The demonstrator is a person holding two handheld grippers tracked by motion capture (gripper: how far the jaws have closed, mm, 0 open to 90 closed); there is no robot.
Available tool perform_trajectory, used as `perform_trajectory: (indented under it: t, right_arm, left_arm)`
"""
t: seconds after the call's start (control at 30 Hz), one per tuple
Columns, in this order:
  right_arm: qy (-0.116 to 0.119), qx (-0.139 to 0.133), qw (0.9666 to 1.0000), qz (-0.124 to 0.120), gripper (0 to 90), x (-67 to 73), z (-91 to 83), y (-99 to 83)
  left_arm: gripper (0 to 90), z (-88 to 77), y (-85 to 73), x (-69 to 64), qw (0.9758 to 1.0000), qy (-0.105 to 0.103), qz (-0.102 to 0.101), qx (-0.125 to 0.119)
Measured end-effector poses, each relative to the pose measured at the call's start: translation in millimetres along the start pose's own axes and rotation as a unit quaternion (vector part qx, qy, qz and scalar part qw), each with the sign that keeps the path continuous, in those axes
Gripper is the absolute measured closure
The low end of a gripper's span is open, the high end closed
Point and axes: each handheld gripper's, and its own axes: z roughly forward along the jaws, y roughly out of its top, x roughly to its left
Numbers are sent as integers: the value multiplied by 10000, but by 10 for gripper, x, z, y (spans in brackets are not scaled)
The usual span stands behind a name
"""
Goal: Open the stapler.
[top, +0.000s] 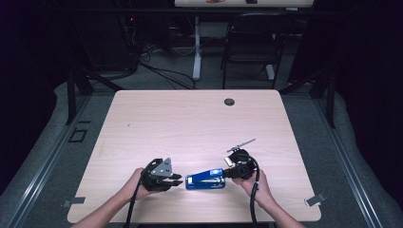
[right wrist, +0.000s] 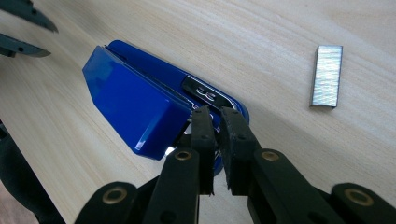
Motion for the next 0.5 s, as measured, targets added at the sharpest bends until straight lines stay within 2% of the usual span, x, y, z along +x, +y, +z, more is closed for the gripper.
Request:
perform_trajectory:
  t: [0.07,0.13,0.23,0.33,0.5]
  right_arm:
    - [-9,-47,10000,48,850,4,6,-3]
    - [6,-40,10000,60,850,0,6,-3]
    - [-2,15,10000,20,850,-8,-3,-2]
    - [1,10,10000,26,849,-9,-4,-5]
    - [-4,39,10000,3,849,-16,-7,-6]
  left_arm:
    - [626,27,75,-3,9999,62,-129,-60]
    - [531,88,183,-22,9998,56,-170,-37]
    - [466,217,370,-87,9999,-59,-76,41]
    - [424,326,489,-130,9999,-48,3,114]
    - [364,460,723,-131,9999,-124,-11,70]
